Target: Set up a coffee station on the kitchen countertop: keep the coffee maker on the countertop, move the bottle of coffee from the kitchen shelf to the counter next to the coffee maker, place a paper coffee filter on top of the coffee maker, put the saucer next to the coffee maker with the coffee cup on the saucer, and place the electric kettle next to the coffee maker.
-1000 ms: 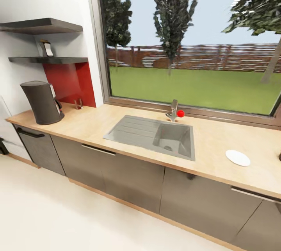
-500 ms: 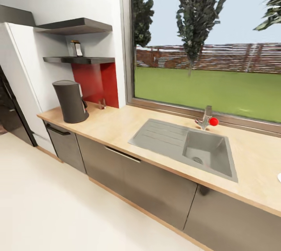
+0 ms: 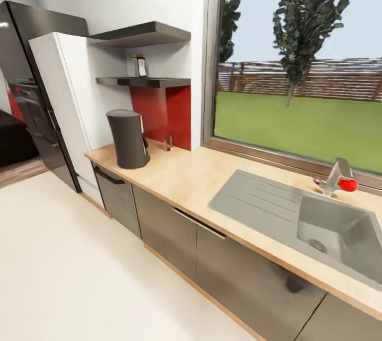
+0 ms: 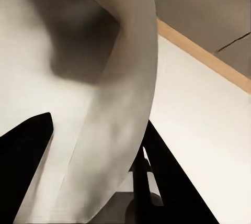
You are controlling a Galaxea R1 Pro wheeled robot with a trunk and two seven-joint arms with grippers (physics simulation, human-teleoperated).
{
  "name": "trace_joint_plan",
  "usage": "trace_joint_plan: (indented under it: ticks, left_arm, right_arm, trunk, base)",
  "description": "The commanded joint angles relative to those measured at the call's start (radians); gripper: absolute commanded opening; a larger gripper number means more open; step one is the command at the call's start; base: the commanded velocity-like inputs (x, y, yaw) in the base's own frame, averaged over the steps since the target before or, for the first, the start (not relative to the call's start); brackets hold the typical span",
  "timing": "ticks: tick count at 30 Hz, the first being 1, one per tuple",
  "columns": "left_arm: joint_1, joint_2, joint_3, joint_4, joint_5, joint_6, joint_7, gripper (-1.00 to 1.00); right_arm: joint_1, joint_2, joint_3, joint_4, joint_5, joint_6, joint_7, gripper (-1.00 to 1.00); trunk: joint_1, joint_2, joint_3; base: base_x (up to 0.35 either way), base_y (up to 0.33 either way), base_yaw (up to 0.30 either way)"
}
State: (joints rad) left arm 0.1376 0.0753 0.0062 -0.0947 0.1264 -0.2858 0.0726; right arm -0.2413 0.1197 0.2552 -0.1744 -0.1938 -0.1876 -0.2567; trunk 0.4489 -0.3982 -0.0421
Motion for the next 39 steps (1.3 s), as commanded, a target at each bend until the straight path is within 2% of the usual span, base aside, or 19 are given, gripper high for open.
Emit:
trace_joint_plan:
  ticks: [1,15,19,23,27,29,35,39]
  left_arm:
    - [0.000,0.000,0.000,-0.002,0.007,-0.001,0.000,1.00]
    - [0.000,0.001,0.000,-0.002,0.007,-0.001,-0.001,1.00]
    - [0.000,0.001,0.000,-0.002,0.007,-0.001,-0.001,1.00]
    - [0.000,0.000,0.000,-0.002,0.007,-0.001,-0.001,1.00]
    - [0.000,0.001,-0.001,-0.002,0.007,-0.001,-0.001,1.00]
    - [0.000,0.001,-0.001,-0.002,0.007,-0.001,-0.001,1.00]
    - [0.000,0.001,-0.002,-0.002,0.007,0.000,-0.001,1.00]
    - [0.000,0.001,-0.002,-0.002,0.007,0.000,-0.001,1.00]
  right_arm:
    - [-0.001,0.000,0.009,0.001,-0.010,-0.004,-0.004,-1.00]
    - [-0.001,0.000,0.009,0.001,-0.011,-0.004,-0.004,-1.00]
    - [-0.001,-0.001,0.011,0.007,-0.009,-0.004,0.000,-1.00]
    - [-0.001,0.000,0.014,0.075,-0.006,-0.004,0.003,-1.00]
    - [-0.001,0.001,0.015,0.093,-0.006,-0.004,0.007,-1.00]
    - [-0.001,0.001,0.015,0.094,-0.006,-0.003,0.018,-1.00]
    - [-0.001,-0.001,0.012,0.097,-0.006,-0.003,0.115,-1.00]
    - [-0.001,-0.003,0.012,0.096,-0.006,-0.004,0.122,-1.00]
  trunk:
    - [0.001,-0.002,-0.002]
    - [0.001,-0.002,-0.002]
    - [0.001,-0.002,-0.002]
    - [0.001,-0.002,-0.002]
    - [0.001,-0.002,-0.002]
    - [0.001,-0.002,-0.002]
    - [0.001,-0.002,-0.002]
    - [0.001,-0.002,-0.002]
  base:
    - [0.294,0.174,0.280]
    - [0.249,0.248,0.272]
    - [0.183,0.289,0.062]
    - [0.191,0.289,0.008]
    - [0.218,0.284,0.001]
    - [0.228,0.281,0.000]
    - [0.230,0.280,0.000]
    - [0.231,0.280,0.000]
